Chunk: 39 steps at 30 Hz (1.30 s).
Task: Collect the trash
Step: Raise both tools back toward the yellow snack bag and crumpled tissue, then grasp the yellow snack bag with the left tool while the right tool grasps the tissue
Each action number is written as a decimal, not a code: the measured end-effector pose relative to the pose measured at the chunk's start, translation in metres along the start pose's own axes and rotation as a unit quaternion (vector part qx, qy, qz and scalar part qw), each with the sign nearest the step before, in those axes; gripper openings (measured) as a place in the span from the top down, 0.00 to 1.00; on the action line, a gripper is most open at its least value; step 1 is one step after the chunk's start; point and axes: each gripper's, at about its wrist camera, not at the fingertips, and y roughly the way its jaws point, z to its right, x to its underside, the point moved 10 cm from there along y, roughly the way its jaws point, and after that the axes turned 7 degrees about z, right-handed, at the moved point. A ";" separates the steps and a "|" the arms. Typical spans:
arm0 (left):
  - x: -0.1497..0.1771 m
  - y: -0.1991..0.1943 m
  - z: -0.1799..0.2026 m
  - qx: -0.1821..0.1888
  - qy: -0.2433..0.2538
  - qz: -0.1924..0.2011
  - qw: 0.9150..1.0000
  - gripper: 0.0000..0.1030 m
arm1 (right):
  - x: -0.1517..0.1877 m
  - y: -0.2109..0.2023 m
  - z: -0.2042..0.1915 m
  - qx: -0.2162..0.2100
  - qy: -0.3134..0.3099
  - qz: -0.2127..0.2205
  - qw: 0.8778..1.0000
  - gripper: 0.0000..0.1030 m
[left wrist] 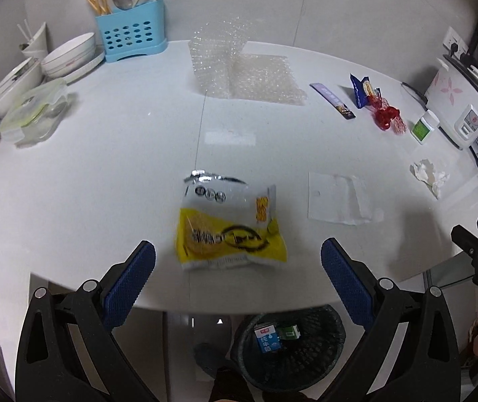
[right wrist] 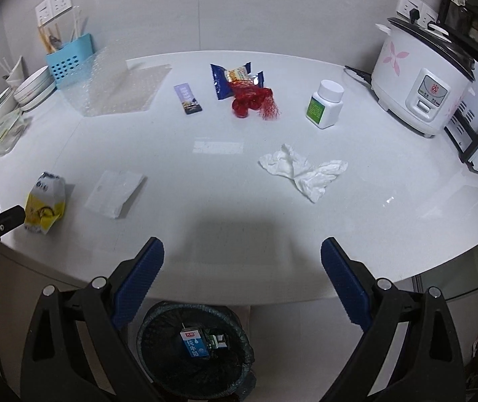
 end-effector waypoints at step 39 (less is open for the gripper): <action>0.003 0.086 -0.004 -0.061 -0.046 -0.118 0.990 0.10 | -0.050 0.142 0.062 -0.006 0.030 -0.118 0.993 0.28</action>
